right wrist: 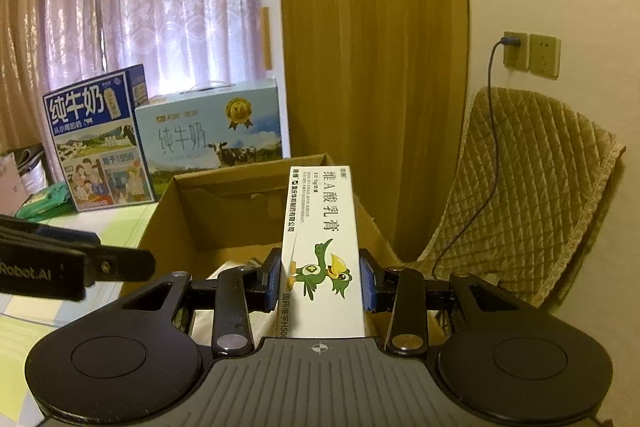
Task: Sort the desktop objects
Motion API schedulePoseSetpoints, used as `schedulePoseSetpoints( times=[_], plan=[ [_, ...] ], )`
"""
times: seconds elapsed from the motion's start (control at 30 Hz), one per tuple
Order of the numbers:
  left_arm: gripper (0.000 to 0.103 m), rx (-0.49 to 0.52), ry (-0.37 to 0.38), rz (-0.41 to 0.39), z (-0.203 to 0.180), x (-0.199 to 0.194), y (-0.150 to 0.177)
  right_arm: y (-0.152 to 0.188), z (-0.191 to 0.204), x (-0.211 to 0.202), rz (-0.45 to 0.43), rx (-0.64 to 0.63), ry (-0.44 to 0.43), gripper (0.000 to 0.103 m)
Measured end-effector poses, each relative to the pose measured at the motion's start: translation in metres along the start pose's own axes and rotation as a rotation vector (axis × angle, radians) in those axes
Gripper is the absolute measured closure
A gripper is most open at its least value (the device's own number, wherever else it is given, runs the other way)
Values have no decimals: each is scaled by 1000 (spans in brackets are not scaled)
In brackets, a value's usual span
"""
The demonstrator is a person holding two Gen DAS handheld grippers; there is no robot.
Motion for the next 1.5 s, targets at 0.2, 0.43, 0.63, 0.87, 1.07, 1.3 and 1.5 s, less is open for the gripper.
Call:
schedulePoseSetpoints(
  times=[0.2,0.43,0.63,0.87,1.07,1.3,1.5],
  plan=[
    [36,16,-9,-9,1,-8,1,1,3,0,4,1,-8,67],
    [35,20,-18,-6,6,-9,3,2,6,2,-1,13,-29,67],
    [33,22,-29,2,9,-11,7,4,10,3,-13,2,-40,50],
    [32,24,-52,11,14,-13,11,5,6,-1,-8,-8,-20,45],
    [29,27,-60,14,13,-15,14,6,5,-7,-6,-13,-16,41],
    [22,14,-86,13,17,-24,18,3,5,-19,-27,-14,-10,23],
    [8,12,-121,-8,20,-40,21,-4,9,-36,-74,-28,-5,7]
  ],
)
Point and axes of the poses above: each gripper's, at about its wrist camera, not at the fingertips, and x roughly the way its jaws point, z to its left, y to its underside, the point moved 7 cm from there along x, roughly the way its jaws point, and after that the axes turned 14 degrees about -z, right-handed, at the moved point
